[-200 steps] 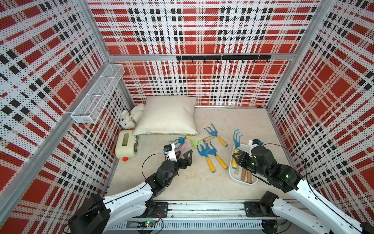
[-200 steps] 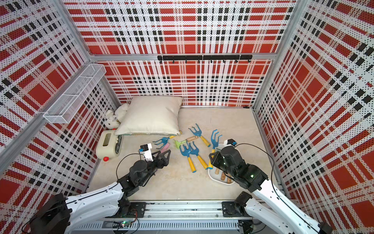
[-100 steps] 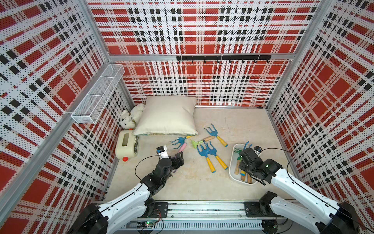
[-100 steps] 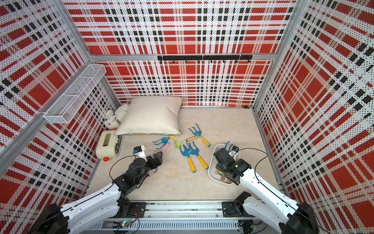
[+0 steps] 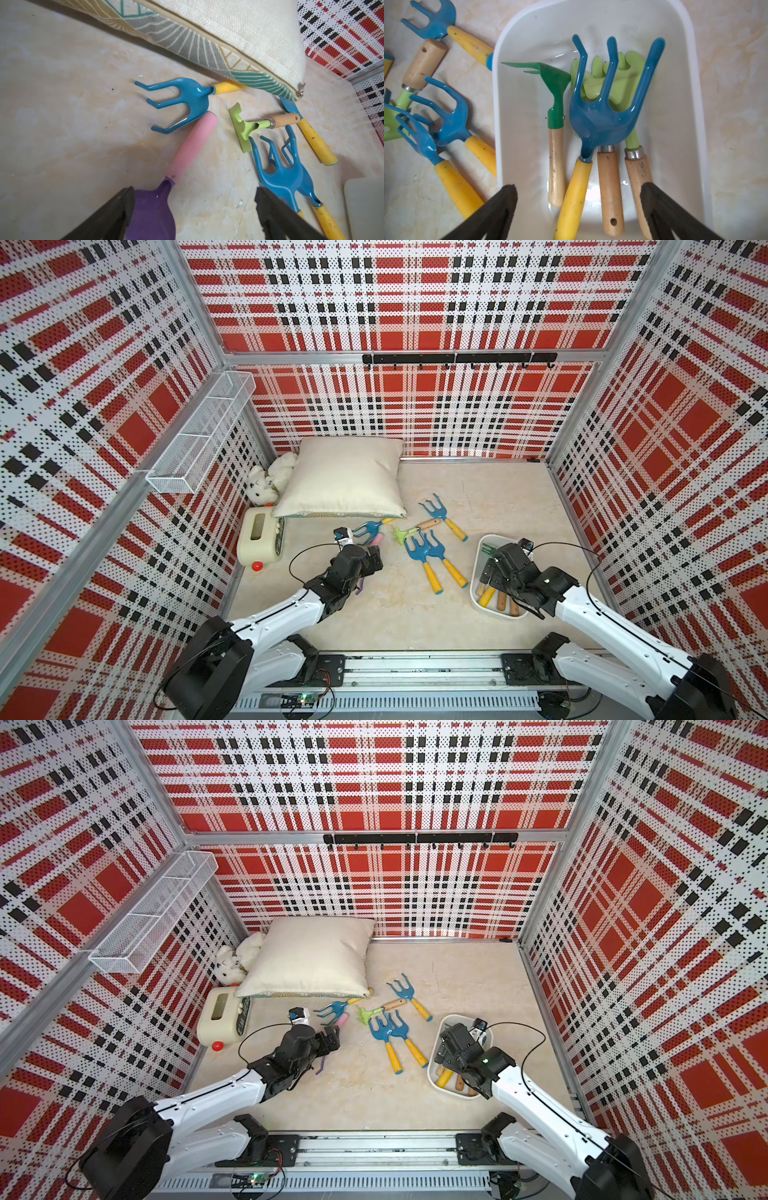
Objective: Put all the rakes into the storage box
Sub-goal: Place the rake in the storage box, then adjust the rake at the center of the board.
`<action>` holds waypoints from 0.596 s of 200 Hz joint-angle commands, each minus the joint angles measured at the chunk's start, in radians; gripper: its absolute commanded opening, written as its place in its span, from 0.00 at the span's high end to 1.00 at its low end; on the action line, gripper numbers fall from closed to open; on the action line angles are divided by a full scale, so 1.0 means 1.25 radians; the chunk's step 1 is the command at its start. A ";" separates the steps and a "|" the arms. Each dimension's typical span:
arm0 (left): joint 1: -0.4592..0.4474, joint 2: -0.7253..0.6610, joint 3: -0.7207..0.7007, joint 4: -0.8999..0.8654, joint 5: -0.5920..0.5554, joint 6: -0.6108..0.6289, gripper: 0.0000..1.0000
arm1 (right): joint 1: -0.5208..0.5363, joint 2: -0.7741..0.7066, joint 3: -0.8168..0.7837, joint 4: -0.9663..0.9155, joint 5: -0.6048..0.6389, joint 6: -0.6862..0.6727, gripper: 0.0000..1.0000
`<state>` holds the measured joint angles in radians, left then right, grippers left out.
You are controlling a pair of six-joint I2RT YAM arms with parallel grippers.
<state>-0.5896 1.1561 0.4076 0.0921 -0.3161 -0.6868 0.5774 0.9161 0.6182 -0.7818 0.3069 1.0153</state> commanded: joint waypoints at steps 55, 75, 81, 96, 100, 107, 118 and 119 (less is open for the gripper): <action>0.022 0.178 0.145 -0.098 0.002 0.113 0.15 | -0.004 -0.137 0.022 0.101 -0.192 -0.202 0.00; 0.024 0.231 0.170 -0.119 0.002 0.113 0.28 | -0.004 -0.145 0.017 0.106 -0.209 -0.207 0.00; 0.023 0.242 0.174 -0.123 0.003 0.110 0.30 | -0.004 -0.145 0.016 0.108 -0.214 -0.208 0.00; 0.012 0.258 0.186 -0.123 -0.014 0.113 0.30 | -0.004 -0.146 0.004 0.123 -0.239 -0.212 0.00; 0.011 0.262 0.194 -0.126 -0.019 0.118 0.28 | -0.004 -0.145 0.000 0.129 -0.244 -0.212 0.00; 0.009 0.274 0.216 -0.139 -0.028 0.125 0.26 | -0.004 -0.143 -0.004 0.137 -0.255 -0.213 0.00; 0.007 0.294 0.252 -0.152 -0.040 0.139 0.21 | -0.004 -0.138 -0.006 0.141 -0.265 -0.213 0.00; 0.007 0.296 0.255 -0.152 -0.041 0.140 0.21 | -0.004 -0.138 -0.006 0.142 -0.265 -0.214 0.00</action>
<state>-0.5739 1.4876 0.6342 -0.0620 -0.3267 -0.5556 0.5774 0.7452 0.6262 -0.6472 0.0349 0.7742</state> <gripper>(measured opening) 0.755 0.999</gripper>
